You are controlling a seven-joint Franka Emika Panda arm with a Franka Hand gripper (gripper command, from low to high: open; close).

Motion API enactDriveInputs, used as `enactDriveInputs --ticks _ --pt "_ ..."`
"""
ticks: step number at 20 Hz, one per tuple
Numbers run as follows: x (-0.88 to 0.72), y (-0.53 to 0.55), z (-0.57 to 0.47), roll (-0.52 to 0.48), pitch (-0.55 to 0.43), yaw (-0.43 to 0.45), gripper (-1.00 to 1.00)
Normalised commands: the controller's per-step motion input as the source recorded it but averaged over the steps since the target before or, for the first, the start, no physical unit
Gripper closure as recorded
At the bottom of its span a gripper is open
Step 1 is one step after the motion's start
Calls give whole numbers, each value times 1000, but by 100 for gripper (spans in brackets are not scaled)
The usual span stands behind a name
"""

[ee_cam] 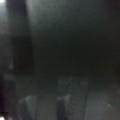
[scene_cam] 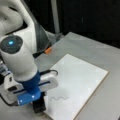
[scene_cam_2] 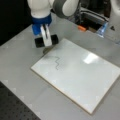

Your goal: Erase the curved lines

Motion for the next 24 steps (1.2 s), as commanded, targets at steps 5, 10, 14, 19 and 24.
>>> enactDriveInputs --ticks 5,10,14,19,24 --pt "-8 232 -164 90 -154 -197 100" --pt "-18 212 -179 78 -136 -204 100" --pt "-34 221 -242 83 -148 -199 100" --pt "-96 196 -262 93 -169 -160 100" --pt "-169 95 -218 57 -180 -85 100"
